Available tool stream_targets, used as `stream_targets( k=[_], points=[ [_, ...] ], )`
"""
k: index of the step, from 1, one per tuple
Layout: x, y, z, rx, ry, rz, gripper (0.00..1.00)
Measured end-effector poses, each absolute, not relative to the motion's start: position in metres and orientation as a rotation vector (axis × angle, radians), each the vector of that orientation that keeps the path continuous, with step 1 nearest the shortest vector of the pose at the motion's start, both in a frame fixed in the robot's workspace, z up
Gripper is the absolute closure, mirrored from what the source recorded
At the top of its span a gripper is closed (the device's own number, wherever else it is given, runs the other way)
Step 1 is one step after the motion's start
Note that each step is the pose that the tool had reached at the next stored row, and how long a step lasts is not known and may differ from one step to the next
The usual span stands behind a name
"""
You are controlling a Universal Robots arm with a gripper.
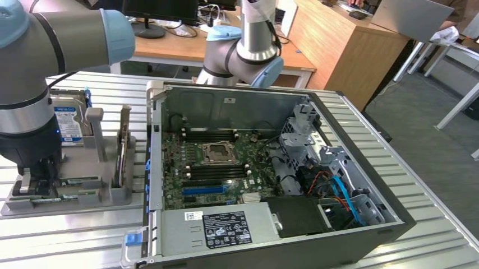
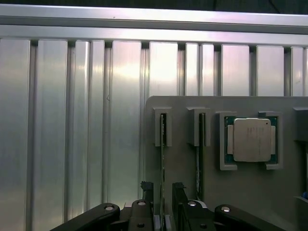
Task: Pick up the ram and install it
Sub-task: 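Pick up the ram and move it above insertion slot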
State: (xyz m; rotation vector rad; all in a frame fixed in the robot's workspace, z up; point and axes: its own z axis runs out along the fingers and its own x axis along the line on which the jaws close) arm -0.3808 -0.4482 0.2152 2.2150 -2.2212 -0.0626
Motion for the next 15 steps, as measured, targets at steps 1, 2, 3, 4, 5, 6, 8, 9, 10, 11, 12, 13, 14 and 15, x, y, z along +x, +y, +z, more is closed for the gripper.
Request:
stream_targets(
  k=[1, 2, 3, 4, 5, 6, 8, 9, 10, 11, 12, 13, 14, 15],
  points=[
    [-0.3808, -0.4482, 0.2146, 2.215, -2.221, -0.063, 0.7],
    [-0.3808, -0.4482, 0.2141, 2.216, -2.221, -0.063, 0.7],
    [-0.3808, -0.4482, 0.2135, 2.216, -2.22, -0.063, 0.7],
    [-0.3808, -0.4483, 0.213, 2.216, -2.22, -0.063, 0.7],
    [-0.3808, -0.4483, 0.2124, 2.216, -2.22, -0.063, 0.7],
    [-0.3808, -0.4482, 0.2118, 2.217, -2.22, -0.063, 0.7],
    [-0.3808, -0.4483, 0.2107, 2.217, -2.219, -0.063, 0.7],
    [-0.3808, -0.4483, 0.2103, 2.217, -2.219, -0.063, 0.7],
    [-0.3808, -0.4483, 0.2101, 2.217, -2.218, -0.063, 0.7],
    [-0.3809, -0.4483, 0.2101, 2.217, -2.219, -0.063, 0.7],
    [-0.3808, -0.4483, 0.2101, 2.217, -2.218, -0.063, 0.7],
    [-0.3808, -0.4483, 0.21, 2.217, -2.219, -0.063, 0.7],
    [-0.3808, -0.4483, 0.2099, 2.217, -2.219, -0.063, 0.7],
    [-0.3808, -0.4483, 0.2099, 2.217, -2.219, -0.063, 0.7]
  ],
)
